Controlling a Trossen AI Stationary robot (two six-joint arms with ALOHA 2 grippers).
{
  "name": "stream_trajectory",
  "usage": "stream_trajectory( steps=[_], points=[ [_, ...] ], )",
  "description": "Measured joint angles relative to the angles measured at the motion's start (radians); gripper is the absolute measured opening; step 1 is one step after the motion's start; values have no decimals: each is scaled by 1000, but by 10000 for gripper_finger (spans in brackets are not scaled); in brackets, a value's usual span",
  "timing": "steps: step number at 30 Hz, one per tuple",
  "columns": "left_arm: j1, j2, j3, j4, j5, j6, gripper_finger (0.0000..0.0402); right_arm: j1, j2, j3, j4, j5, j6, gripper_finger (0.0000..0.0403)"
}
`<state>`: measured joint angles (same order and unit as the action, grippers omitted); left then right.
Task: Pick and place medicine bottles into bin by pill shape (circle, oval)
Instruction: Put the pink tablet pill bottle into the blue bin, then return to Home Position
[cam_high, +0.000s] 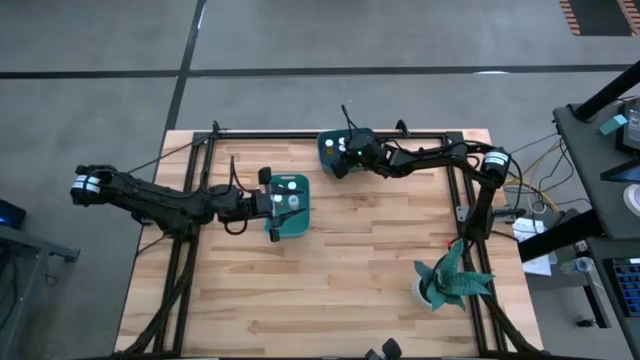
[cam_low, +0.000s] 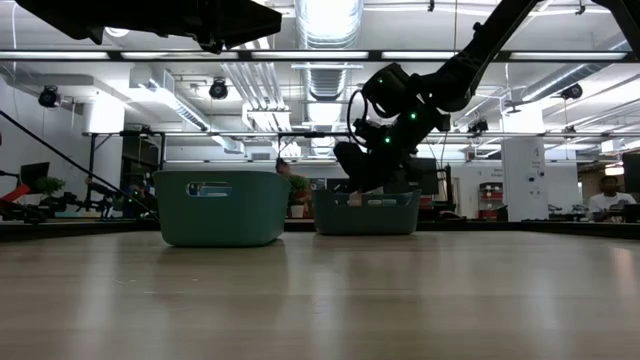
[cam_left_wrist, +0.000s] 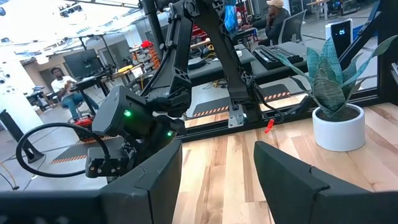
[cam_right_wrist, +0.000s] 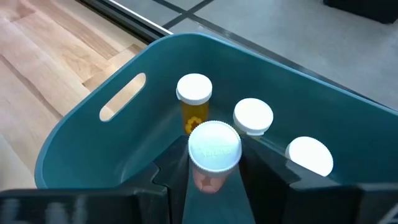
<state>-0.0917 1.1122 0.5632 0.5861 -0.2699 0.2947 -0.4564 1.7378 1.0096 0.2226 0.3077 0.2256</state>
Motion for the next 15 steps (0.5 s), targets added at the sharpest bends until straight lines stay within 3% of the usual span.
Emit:
stream_trajectory(
  steps=[15],
  points=[
    [0,0,0,0,0,0,184,0,0,0,-1,0,2,175]
  ],
)
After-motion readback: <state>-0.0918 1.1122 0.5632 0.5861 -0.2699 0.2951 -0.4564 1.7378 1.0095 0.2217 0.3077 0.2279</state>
